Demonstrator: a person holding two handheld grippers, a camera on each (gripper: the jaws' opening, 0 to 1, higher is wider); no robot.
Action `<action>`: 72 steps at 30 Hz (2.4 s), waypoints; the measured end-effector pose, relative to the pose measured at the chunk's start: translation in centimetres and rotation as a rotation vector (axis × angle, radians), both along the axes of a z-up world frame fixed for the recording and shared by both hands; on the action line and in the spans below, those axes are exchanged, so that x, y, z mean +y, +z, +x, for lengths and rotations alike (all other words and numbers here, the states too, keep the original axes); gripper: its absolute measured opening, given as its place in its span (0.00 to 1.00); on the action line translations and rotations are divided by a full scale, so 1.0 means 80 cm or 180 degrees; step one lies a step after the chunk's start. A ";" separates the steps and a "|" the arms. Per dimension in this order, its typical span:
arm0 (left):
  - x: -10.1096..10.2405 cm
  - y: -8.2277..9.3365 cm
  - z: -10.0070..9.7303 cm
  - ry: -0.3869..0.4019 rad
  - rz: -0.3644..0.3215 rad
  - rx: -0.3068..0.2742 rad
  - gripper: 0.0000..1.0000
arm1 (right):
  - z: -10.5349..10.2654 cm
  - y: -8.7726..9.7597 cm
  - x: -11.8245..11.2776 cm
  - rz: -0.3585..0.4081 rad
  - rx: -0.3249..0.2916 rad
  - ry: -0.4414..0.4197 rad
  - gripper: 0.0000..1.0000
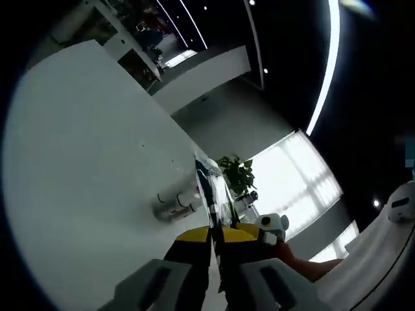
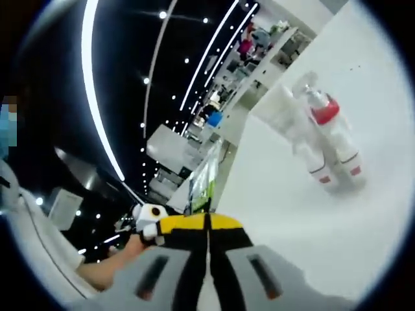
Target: Arrange the skincare products in the storage area until every visible bottle or jar stands upright without overlapping.
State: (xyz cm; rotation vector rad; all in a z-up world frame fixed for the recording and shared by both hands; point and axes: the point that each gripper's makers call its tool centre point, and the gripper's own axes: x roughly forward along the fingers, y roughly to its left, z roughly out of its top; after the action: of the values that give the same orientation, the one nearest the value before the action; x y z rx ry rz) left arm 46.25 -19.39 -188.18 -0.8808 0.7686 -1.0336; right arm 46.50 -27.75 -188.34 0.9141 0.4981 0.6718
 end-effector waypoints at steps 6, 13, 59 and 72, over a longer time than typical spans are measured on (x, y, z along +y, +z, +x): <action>0.002 -0.017 0.019 0.0155 0.0031 0.0097 0.00 | 0.021 -0.019 0.006 -0.0046 0.0092 0.0017 0.00; 0.004 -0.039 0.052 0.0375 0.0097 0.0132 0.00 | 0.041 -0.050 0.006 -0.0209 0.0307 0.0032 0.05; -0.035 -0.174 0.115 0.0550 0.0676 0.0562 0.00 | 0.090 -0.178 -0.040 -0.1291 0.0788 -0.0458 0.00; -0.037 -0.200 0.117 0.0510 0.0881 0.0583 0.00 | 0.095 -0.201 -0.044 -0.1405 0.0863 -0.0520 0.00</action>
State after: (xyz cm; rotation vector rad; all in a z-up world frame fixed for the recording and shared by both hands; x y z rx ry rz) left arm 55.65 -22.35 -204.20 -0.7896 0.9535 -0.6919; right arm 54.06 -31.28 -204.43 0.6192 0.7691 0.2703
